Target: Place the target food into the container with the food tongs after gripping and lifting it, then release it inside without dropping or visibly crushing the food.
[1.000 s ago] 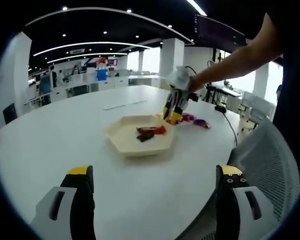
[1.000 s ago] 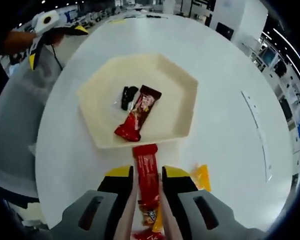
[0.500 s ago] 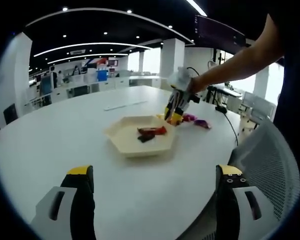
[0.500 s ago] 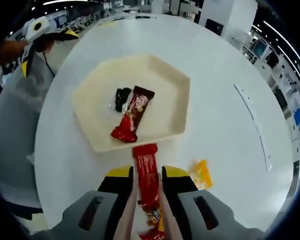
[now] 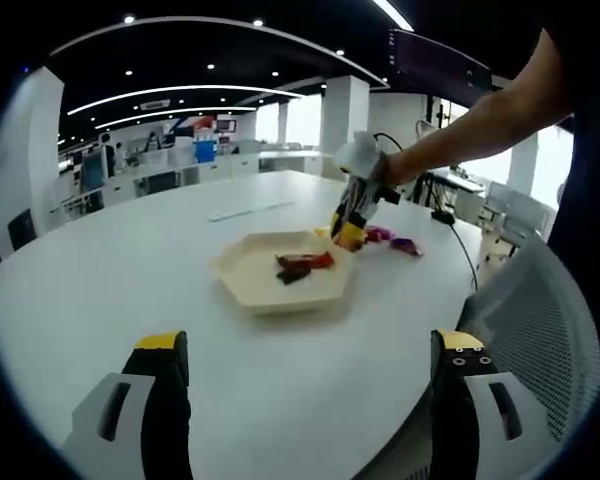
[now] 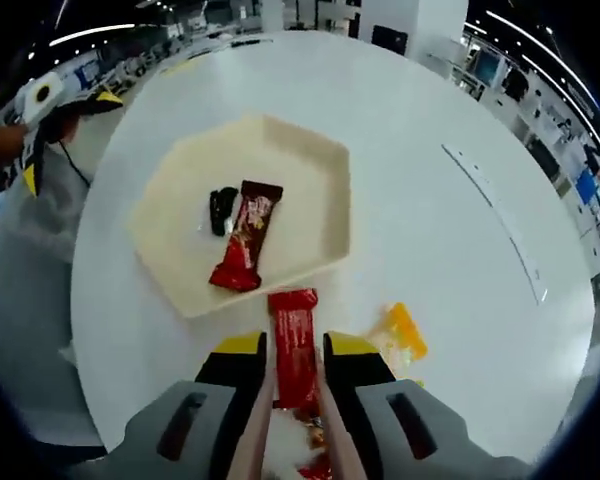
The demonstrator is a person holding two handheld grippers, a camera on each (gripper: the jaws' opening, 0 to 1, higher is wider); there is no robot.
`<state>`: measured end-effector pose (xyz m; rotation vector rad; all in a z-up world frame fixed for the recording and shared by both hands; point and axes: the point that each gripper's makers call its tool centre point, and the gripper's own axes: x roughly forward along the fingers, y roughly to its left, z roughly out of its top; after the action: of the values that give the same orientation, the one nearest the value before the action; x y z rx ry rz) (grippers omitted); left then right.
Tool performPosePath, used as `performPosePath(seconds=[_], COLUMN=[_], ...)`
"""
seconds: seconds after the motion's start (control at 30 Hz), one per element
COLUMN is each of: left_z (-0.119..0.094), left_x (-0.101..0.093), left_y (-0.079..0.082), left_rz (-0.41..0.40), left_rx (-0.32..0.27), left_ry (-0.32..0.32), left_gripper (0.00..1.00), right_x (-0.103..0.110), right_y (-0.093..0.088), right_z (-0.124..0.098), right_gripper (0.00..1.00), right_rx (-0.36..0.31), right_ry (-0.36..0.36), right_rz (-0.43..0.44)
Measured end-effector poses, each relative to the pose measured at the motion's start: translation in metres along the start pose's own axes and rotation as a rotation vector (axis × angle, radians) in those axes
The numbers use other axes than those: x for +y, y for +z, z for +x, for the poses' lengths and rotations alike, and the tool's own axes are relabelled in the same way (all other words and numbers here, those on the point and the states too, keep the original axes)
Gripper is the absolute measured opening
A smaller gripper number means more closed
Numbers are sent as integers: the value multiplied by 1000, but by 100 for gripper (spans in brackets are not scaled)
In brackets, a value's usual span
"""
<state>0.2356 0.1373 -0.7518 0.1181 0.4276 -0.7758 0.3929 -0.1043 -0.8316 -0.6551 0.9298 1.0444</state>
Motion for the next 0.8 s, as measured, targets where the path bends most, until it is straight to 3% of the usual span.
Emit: performPosePath(seconds=[0.33, 0.67, 0.8], left_z=[0, -2, 1], left_x=[0, 5, 2], left_y=[0, 1, -5], left_rz=[3, 1, 2], left_rx=[0, -10, 18], left_ry=[3, 19, 2], left_gripper=[98, 99, 99], right_x=[-5, -12, -17], right_y=[2, 23, 31], right_z=[-24, -47, -56], right_gripper=[22, 22, 22], right_rx=[-9, -28, -33], right_ry=[-21, -37, -49], right_rz=[-46, -49, -56])
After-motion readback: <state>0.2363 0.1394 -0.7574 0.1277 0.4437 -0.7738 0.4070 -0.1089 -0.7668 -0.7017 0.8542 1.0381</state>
